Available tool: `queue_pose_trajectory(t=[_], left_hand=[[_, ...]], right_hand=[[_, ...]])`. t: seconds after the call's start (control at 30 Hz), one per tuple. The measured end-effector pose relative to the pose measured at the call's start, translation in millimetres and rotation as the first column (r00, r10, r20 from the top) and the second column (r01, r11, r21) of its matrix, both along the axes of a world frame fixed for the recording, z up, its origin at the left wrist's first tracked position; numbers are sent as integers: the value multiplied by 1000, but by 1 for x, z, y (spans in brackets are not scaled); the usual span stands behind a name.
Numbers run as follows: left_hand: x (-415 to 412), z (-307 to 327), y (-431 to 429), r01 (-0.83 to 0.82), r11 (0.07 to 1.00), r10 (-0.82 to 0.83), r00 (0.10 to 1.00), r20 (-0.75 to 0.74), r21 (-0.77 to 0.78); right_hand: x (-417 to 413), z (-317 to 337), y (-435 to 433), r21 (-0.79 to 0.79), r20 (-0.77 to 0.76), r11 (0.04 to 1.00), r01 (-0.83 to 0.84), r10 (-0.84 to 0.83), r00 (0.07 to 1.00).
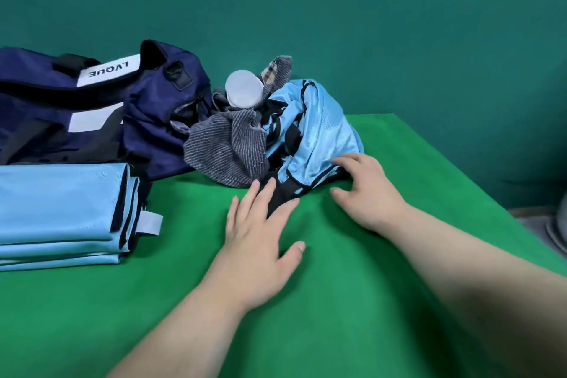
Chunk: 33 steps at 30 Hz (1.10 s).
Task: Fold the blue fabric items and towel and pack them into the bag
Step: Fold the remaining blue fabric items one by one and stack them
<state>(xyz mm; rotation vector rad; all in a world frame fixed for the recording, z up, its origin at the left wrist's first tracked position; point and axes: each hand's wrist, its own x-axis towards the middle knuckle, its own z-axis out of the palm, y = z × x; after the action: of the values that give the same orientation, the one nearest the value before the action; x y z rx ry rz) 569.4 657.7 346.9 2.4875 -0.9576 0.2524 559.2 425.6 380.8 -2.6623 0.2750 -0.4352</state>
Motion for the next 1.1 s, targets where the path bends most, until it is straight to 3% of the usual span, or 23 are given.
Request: queue_pose_trajectory(t=[0.17, 0.3, 0.5, 0.7, 0.9, 1.1], left_hand=[[1, 1, 0, -43, 998, 41, 999, -25, -54], [4, 0, 1, -69, 995, 67, 997, -43, -70], [3, 1, 2, -69, 995, 65, 996, -53, -73], [1, 4, 2, -59, 998, 57, 997, -57, -29], [-1, 5, 2, -33, 999, 32, 998, -54, -6], [-4, 3, 6, 27, 1000, -27, 1000, 4, 2]], right_hand=[[19, 3, 23, -92, 155, 994, 58, -43, 987], [32, 3, 35, -252, 121, 966, 57, -27, 992], [34, 2, 26, -364, 123, 930, 52, -7, 992], [16, -2, 10, -318, 53, 948, 4, 14, 998], [13, -10, 6, -395, 0, 919, 17, -19, 1000], [-26, 6, -18, -368, 4, 927, 74, -77, 997]])
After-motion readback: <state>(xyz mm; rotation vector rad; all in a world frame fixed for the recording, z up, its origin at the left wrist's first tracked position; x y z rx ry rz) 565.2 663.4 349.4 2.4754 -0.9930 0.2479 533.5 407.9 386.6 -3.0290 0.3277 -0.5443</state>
